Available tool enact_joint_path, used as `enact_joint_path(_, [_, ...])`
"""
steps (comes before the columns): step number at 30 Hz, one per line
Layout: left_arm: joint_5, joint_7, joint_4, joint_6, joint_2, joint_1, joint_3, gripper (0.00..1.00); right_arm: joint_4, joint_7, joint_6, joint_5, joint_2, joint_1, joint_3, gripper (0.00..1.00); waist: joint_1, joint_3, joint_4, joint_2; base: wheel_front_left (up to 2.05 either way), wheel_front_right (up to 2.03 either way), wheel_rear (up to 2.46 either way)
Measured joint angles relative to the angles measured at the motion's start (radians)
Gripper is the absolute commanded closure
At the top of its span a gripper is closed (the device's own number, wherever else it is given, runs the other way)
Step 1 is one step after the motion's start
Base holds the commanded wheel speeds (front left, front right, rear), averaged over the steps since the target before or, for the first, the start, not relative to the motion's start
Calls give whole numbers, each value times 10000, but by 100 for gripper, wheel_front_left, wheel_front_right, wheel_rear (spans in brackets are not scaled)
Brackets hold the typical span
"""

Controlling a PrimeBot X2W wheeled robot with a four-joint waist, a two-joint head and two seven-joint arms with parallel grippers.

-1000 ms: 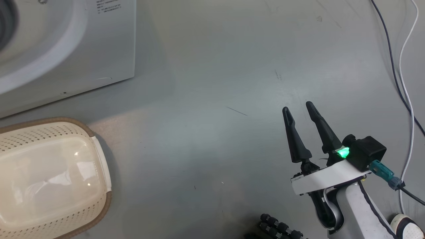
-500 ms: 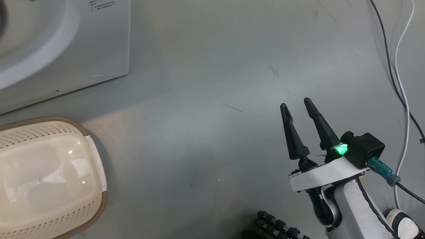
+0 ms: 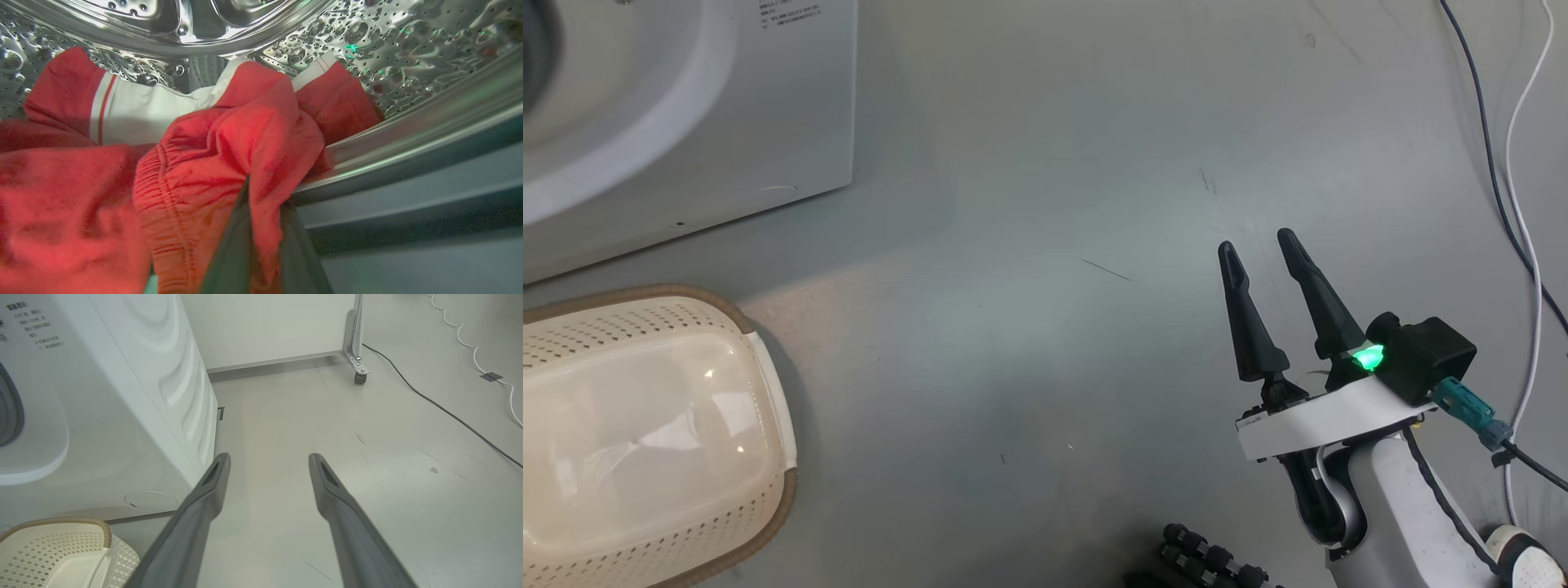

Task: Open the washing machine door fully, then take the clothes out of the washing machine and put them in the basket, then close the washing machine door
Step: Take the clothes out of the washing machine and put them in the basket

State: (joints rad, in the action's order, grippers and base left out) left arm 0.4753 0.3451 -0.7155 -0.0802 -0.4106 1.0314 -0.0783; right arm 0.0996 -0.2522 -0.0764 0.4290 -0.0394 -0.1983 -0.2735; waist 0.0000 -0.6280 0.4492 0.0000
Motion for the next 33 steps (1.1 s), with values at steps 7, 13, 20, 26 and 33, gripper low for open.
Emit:
enact_joint_path(7, [0,-688,-284,-132,217,-1,-102,100,75,0,4,-94,0,0,138,0,0,283,-174,0,0,0,0])
enact_joint_path(13, [2,-1260,-477,-232,554,-27,-272,100,153,0,15,-215,-2,0,328,0,0,619,-387,0,0,0,0])
enact_joint_path(20, [29,-1939,-725,-322,915,-329,-558,100,291,0,12,-539,-4,3,566,0,0,1130,-802,0,0,0,0])
enact_joint_path(26, [107,-2368,-867,-401,1181,-678,-784,100,405,0,-4,-650,-8,25,721,0,0,1529,-1183,0,0,0,0])
enact_joint_path(33, [176,-2911,-963,-410,1407,-1333,-1101,100,570,0,-27,-750,-12,108,798,0,0,2045,-1615,0,0,0,0])
